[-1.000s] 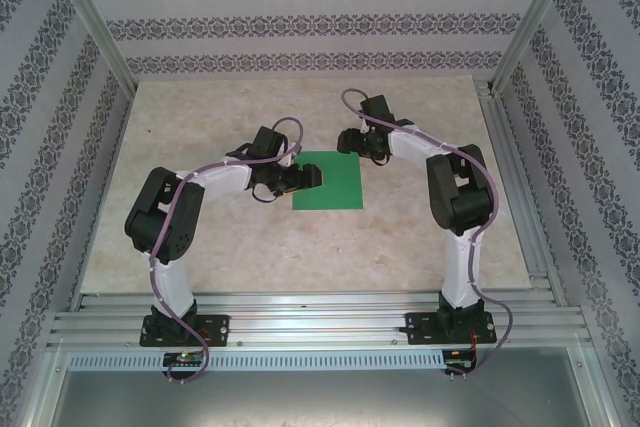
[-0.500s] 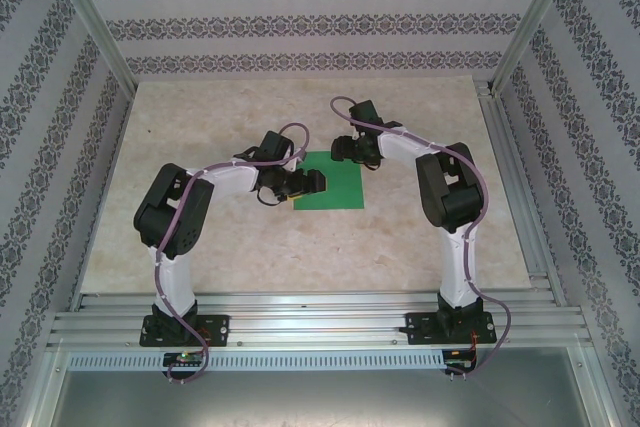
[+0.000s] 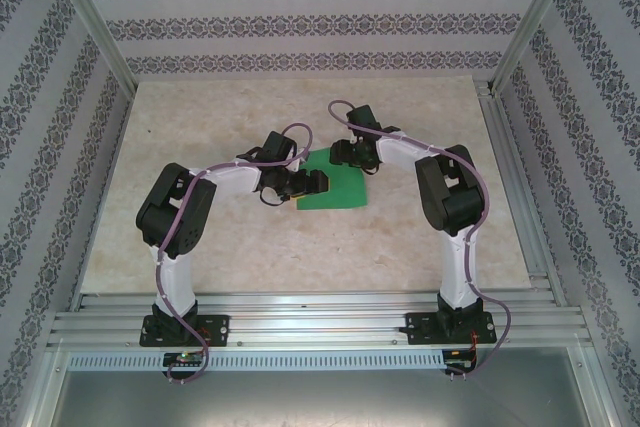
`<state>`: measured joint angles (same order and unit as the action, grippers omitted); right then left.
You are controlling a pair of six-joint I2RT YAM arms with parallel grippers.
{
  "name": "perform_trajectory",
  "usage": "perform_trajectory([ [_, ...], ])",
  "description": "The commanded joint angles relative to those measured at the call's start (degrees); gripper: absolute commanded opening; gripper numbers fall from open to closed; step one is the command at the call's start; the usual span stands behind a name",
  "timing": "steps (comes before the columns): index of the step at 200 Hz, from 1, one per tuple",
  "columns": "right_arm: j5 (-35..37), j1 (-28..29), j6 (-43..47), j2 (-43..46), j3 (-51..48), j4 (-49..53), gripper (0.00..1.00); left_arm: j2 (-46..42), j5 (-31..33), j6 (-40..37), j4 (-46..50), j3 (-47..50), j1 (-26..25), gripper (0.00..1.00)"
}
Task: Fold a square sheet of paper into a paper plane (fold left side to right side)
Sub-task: Pick up the square sheet of paper from the center of the table.
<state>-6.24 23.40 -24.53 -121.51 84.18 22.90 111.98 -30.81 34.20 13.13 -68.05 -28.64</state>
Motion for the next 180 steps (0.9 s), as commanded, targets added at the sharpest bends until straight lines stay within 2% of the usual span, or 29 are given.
perform_trajectory([
  [1, -5.0, 1.4, -1.0, 2.1, -1.6, 2.2, 0.60, 1.3, 0.4, 0.3, -0.3, -0.9, -0.9, 0.84],
  [35, -8.3, 0.4, -1.1, 5.3, -3.1, 0.9, 0.42, -0.5, 0.0, -0.5, 0.3, -1.1, -0.9, 0.84],
  [73, -13.1, -1.6, -3.4, 12.1, -7.8, -2.9, 0.25, -8.2, 0.2, -2.6, 3.1, -0.9, 0.4, 0.87],
  [116, -21.2, -5.3, -9.3, 22.3, -16.5, -11.2, 0.23, -20.7, -1.4, -2.3, 4.2, 4.2, 6.1, 0.90],
  [143, -27.6, -8.2, -16.1, 30.6, -23.6, -18.8, 0.23, -26.4, -7.8, 2.6, 0.6, 9.0, 10.4, 0.93],
  [180, -35.4, -11.1, -26.8, 41.5, -30.2, -28.3, 0.23, -29.9, -17.3, 13.1, -10.6, 13.1, 10.9, 0.97],
])
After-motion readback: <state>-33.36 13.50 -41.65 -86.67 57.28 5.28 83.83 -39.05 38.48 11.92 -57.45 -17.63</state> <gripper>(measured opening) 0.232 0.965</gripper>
